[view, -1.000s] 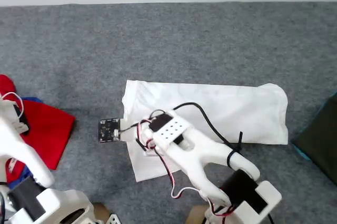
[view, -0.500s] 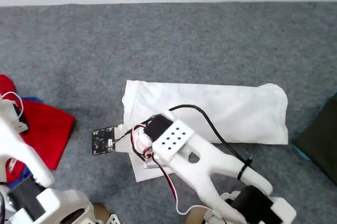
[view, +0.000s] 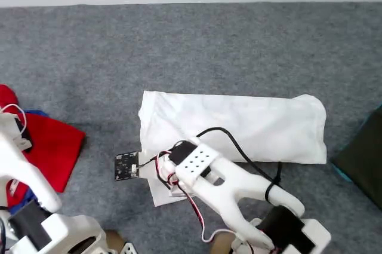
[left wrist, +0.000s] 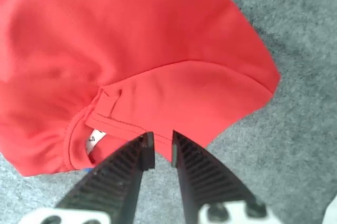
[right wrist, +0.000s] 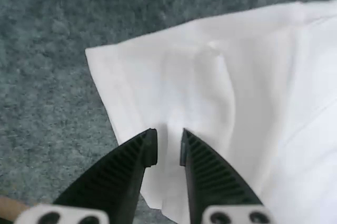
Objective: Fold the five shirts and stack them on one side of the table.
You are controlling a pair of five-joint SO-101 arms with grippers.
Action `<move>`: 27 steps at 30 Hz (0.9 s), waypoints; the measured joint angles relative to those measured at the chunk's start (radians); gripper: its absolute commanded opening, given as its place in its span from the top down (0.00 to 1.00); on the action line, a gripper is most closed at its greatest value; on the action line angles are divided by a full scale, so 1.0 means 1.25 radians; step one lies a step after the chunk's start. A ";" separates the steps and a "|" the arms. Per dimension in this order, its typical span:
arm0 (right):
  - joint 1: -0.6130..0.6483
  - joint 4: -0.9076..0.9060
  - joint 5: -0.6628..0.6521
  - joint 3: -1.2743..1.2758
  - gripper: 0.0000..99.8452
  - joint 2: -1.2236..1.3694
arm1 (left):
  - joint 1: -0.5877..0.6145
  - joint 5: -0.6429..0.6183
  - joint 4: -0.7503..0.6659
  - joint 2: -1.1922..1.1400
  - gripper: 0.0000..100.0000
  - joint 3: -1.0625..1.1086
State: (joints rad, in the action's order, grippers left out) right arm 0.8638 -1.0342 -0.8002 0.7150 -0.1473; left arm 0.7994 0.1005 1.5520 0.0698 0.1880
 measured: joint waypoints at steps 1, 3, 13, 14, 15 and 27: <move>-0.006 0.000 0.000 0.000 0.88 0.007 | 0.000 0.000 0.000 0.000 0.93 0.000; -0.020 0.000 0.000 -0.001 0.88 0.020 | 0.000 0.000 0.000 0.000 0.93 0.000; -0.033 0.021 0.001 -0.017 0.88 0.082 | 0.000 0.000 0.000 0.000 0.93 0.000; -0.033 0.028 0.001 -0.017 0.89 0.090 | 0.000 0.000 0.000 0.000 0.93 0.000; -0.034 0.036 0.001 -0.018 0.90 0.092 | 0.000 0.000 0.000 0.000 0.93 0.000; -0.055 0.048 0.000 -0.106 0.98 0.115 | 0.000 0.000 0.000 0.000 0.93 0.000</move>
State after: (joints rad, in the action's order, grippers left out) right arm 0.7948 -0.9743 -0.8002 0.5831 -0.0031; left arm 0.7994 0.1005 1.5520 0.0698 0.1880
